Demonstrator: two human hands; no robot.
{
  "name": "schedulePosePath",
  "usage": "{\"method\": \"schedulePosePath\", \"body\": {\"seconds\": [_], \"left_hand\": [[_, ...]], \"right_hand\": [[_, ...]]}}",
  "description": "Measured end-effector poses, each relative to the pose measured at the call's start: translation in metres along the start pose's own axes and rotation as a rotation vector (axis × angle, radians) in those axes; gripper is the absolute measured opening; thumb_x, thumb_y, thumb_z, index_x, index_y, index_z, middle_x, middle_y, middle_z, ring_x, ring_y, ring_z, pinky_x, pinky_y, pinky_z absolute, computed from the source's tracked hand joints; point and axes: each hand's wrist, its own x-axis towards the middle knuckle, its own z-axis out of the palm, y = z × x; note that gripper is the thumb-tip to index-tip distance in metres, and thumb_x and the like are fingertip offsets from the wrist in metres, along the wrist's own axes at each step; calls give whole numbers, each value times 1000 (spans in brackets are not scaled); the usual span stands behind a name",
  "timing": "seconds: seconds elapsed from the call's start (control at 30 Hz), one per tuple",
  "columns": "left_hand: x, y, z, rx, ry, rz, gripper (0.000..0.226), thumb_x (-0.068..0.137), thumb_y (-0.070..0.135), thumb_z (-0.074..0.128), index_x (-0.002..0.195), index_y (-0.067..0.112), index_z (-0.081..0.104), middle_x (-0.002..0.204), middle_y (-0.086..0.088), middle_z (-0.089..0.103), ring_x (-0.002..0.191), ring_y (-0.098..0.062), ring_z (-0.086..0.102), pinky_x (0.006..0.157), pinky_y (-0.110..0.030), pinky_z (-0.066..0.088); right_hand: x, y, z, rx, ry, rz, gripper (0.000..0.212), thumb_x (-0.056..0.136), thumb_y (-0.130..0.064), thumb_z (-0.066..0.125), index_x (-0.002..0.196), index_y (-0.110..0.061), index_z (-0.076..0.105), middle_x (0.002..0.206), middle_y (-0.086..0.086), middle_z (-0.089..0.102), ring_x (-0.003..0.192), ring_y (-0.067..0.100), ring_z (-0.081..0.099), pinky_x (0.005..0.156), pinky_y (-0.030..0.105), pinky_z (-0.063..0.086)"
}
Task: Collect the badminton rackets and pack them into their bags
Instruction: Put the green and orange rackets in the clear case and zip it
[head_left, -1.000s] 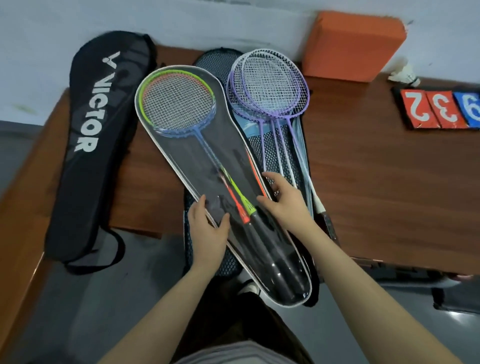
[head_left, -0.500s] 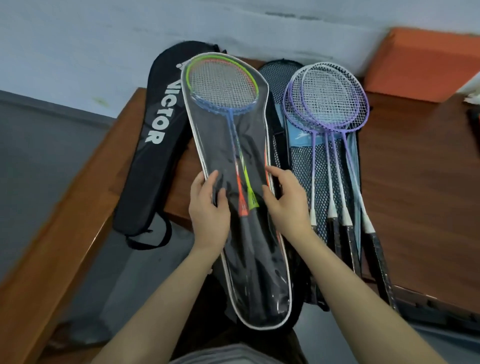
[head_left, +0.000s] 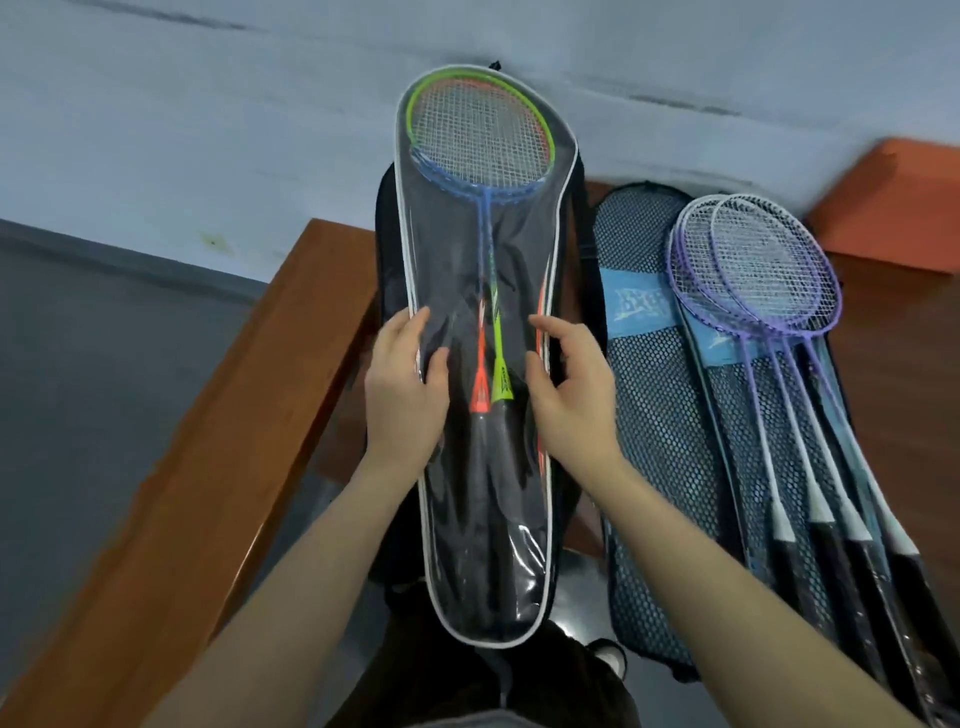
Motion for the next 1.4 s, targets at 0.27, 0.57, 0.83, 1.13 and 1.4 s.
{"method": "schedulePosePath", "body": {"seconds": [0.27,0.57,0.83,1.13,1.4], "left_hand": [[49,-76,-19,33,-183,-64,45,87,2,58,130,0,47,131,-15,51,123,-23,46,99,-5,20],[43,-110,-7,6,-296,-190,49,92,4,51,139,8,38,129,-9,44,107,-2,38,91,-4,23],[49,-128,-2,69,-379,-220,52,93,6,51,142,7,34,124,-12,45,100,-5,40,88,-7,27],[42,-133,11,221,-436,-253,57,94,31,50,143,12,31,132,-12,42,105,-25,53,83,-39,49],[78,-139,32,-77,-343,-367,62,85,33,62,140,22,36,136,-2,43,122,-13,43,104,-36,38]], "right_hand": [[15,-7,81,18,-50,263,35,87,-12,60,121,-14,54,112,-5,60,87,2,56,84,23,45],[16,19,103,-70,-183,355,48,86,-15,60,131,-18,45,85,-12,50,74,6,43,72,25,40],[16,46,112,-128,-270,400,50,90,-24,58,137,-24,40,113,3,63,83,16,52,79,34,45],[41,63,115,-312,-357,445,55,91,-39,53,142,-30,31,120,5,50,111,22,47,95,37,22],[44,61,124,99,-277,569,57,88,-11,62,139,-18,38,131,-6,52,116,3,48,98,11,38]]}}
